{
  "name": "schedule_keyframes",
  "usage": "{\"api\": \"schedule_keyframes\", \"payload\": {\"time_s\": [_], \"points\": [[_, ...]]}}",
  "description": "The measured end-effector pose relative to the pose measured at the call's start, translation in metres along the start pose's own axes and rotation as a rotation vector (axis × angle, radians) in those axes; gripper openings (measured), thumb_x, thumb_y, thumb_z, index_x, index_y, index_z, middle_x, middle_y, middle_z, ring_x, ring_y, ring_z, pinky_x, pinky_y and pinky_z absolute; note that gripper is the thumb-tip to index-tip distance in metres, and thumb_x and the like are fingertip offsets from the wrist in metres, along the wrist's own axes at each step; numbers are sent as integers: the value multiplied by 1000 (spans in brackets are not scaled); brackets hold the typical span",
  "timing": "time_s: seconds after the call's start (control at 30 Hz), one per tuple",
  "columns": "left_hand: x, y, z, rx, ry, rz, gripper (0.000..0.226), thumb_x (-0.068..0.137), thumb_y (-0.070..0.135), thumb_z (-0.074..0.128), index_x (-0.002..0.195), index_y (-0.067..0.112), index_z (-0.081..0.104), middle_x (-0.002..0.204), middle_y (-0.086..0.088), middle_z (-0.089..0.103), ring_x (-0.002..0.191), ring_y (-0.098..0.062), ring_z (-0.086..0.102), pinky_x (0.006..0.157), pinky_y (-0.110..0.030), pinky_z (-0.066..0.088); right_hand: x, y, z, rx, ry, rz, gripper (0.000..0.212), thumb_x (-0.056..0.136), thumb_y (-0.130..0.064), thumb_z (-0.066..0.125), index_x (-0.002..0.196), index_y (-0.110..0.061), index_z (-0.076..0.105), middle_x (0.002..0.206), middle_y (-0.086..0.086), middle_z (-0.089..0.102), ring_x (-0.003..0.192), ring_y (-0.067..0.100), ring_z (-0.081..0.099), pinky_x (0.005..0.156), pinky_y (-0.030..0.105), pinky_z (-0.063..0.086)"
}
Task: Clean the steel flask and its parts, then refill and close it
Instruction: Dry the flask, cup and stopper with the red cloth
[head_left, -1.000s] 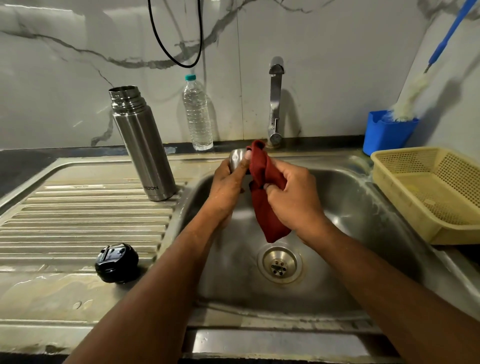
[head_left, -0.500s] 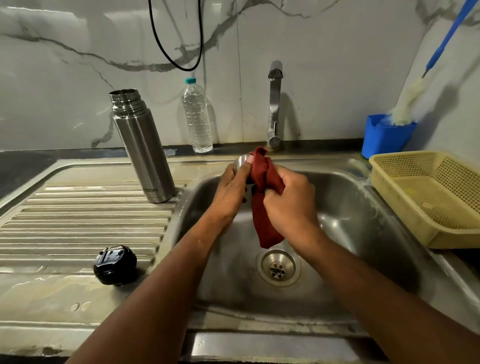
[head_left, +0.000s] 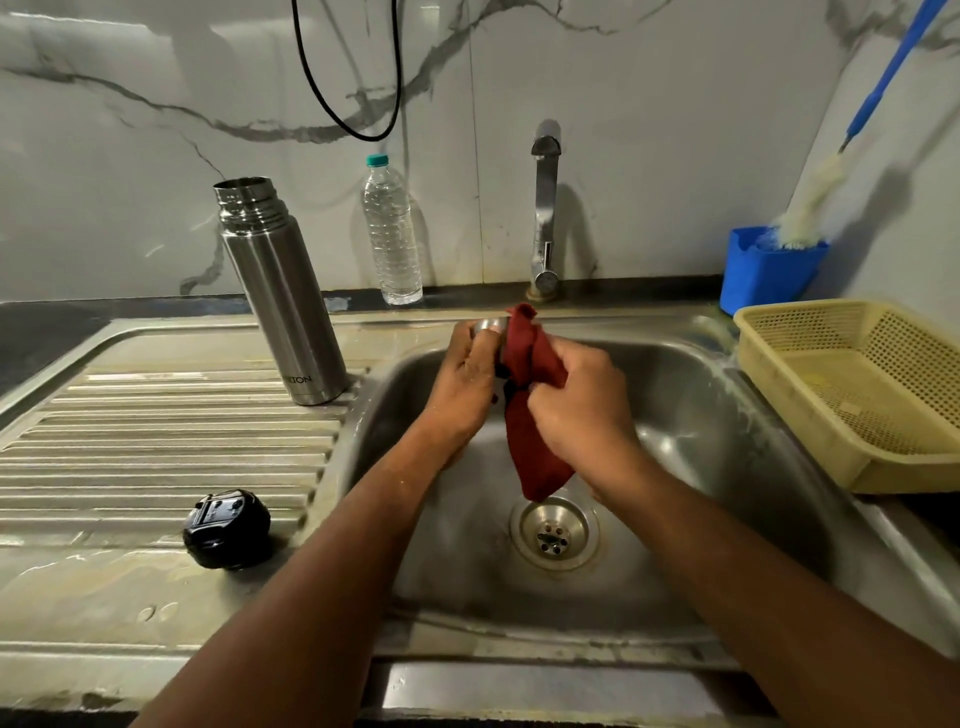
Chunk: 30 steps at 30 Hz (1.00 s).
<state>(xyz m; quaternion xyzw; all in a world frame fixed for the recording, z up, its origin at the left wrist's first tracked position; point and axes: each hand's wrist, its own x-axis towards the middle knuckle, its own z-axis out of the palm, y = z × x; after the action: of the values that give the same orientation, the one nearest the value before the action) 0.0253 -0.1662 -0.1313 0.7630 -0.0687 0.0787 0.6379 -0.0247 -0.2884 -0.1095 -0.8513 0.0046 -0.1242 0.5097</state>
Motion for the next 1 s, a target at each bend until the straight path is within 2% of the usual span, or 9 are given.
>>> {"api": "schedule_keyframes", "payload": {"time_s": [0.07, 0.17, 0.27, 0.37, 0.5, 0.6, 0.73, 0.83, 1.0], "points": [[3, 0, -7, 3, 79, -18, 24, 113, 24, 40, 96, 14, 55, 93, 0, 55, 81, 0, 59, 67, -12, 46, -3, -2, 5, -117, 29, -180, 63, 87, 3, 61, 144, -24, 60, 119, 2, 74, 108, 17, 69, 92, 14, 46], [4, 3, -11, -141, 69, -78, 27, 105, 41, 51, 94, 18, 57, 91, -5, 61, 87, -21, 58, 78, -36, 48, 0, -2, 5, -105, 6, -194, 63, 87, 3, 60, 143, -26, 61, 116, 1, 75, 106, 16, 69, 83, 4, 41], [3, 0, -4, -178, -51, -79, 31, 93, 49, 62, 104, 20, 61, 88, 1, 66, 85, -16, 62, 77, -34, 50, 9, -1, -6, 121, -46, 50, 42, 86, 6, 57, 106, -25, 77, 91, 0, 74, 88, 18, 69, 72, 23, 54], [4, -2, 2, -175, -87, -88, 33, 103, 39, 63, 122, 12, 63, 91, 3, 71, 80, -6, 66, 71, -23, 51, 13, 1, -12, 365, -71, 257, 35, 84, 10, 54, 92, -16, 77, 89, 10, 76, 87, 29, 72, 83, 46, 61], [7, 0, -7, -93, 59, -159, 39, 109, 45, 49, 120, 11, 65, 94, -2, 72, 89, -16, 64, 76, -32, 49, 4, -3, -3, 122, -56, -44, 54, 84, 9, 59, 117, -32, 75, 100, -9, 76, 93, 8, 69, 80, 23, 57], [10, -4, -13, -203, 60, -135, 34, 107, 43, 55, 104, 11, 67, 96, -20, 72, 94, -30, 65, 92, -50, 54, 2, -2, 1, -22, -18, -200, 64, 82, 7, 60, 136, -26, 68, 119, -8, 74, 107, 6, 66, 97, 22, 54], [7, -4, -7, -253, -132, -40, 38, 99, 33, 65, 119, 1, 66, 117, -22, 73, 110, -41, 68, 102, -50, 53, 13, 1, -13, 172, 8, 70, 38, 88, 2, 61, 98, -31, 76, 90, -2, 76, 87, 17, 71, 74, 32, 58], [3, -3, 1, -275, -165, -32, 38, 107, 20, 59, 138, -3, 58, 131, -28, 68, 119, -34, 68, 104, -44, 55, 19, 1, -20, 383, -28, 278, 38, 90, 5, 56, 91, -28, 75, 89, 3, 77, 86, 22, 72, 64, 27, 55], [5, -8, 6, -361, -5, -190, 49, 112, 37, 44, 133, -5, 60, 118, -21, 74, 110, -32, 71, 101, -50, 55, 14, 1, -9, 376, -57, 161, 44, 88, 9, 56, 94, -29, 77, 84, -1, 76, 78, 14, 68, 60, 23, 53]]}}
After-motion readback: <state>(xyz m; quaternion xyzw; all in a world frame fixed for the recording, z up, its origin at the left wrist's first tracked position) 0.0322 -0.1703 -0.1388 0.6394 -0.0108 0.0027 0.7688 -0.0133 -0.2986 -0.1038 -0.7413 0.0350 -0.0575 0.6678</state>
